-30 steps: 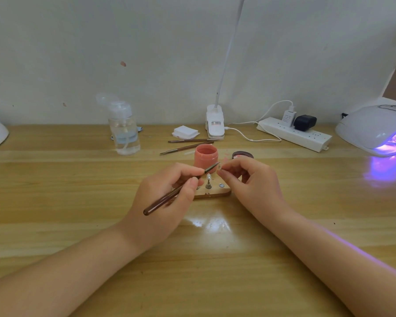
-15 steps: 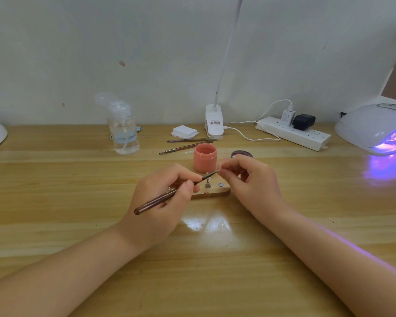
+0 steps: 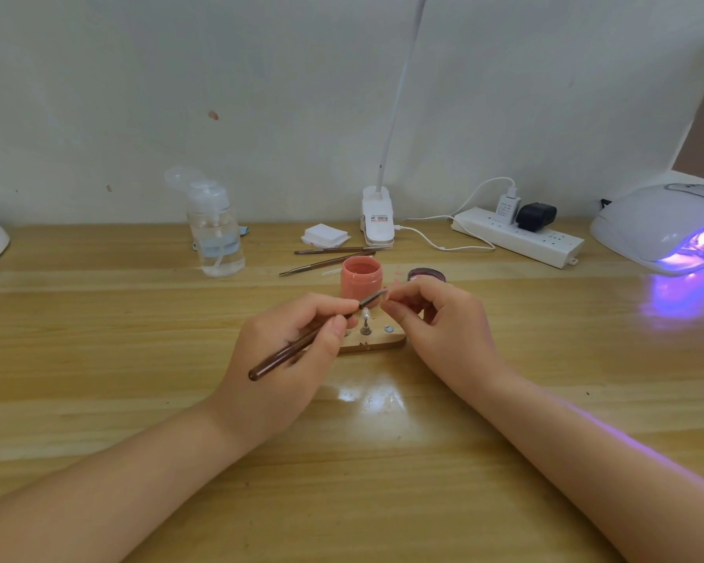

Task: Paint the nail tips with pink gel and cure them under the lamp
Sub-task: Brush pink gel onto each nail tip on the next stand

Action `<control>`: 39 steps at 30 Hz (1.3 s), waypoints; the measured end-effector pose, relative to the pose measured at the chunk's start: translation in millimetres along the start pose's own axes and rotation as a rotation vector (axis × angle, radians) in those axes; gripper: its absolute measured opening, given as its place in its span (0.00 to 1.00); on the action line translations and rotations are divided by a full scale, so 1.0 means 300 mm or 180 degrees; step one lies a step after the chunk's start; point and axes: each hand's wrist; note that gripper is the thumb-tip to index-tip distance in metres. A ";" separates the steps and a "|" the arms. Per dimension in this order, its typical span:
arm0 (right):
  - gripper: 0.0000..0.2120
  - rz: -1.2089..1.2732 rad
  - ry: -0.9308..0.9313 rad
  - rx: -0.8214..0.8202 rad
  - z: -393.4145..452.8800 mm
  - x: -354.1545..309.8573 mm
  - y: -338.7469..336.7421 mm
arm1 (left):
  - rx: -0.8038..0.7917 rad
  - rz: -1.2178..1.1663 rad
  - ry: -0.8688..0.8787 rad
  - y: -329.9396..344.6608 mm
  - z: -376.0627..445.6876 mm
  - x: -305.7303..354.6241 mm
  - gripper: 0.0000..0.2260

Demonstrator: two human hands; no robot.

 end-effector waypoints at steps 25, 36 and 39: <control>0.04 0.0342 0.0271 0.0075 0.008 0.012 0.013 | -0.0801 0.1464 -0.1746 0.029 0.513 -0.016 0.04; 0.02 0.0286 0.0343 0.0034 0.008 0.019 0.018 | 0.0417 -0.0099 -0.2311 -0.063 0.470 -0.055 0.04; 0.02 0.0249 0.0348 0.0015 0.009 0.021 0.018 | 0.0522 -0.0303 -0.2477 -0.093 0.434 -0.069 0.04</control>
Point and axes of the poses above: each hand's wrist, its own z-axis towards the middle knuckle, its own y-axis out of the palm, x = y × z
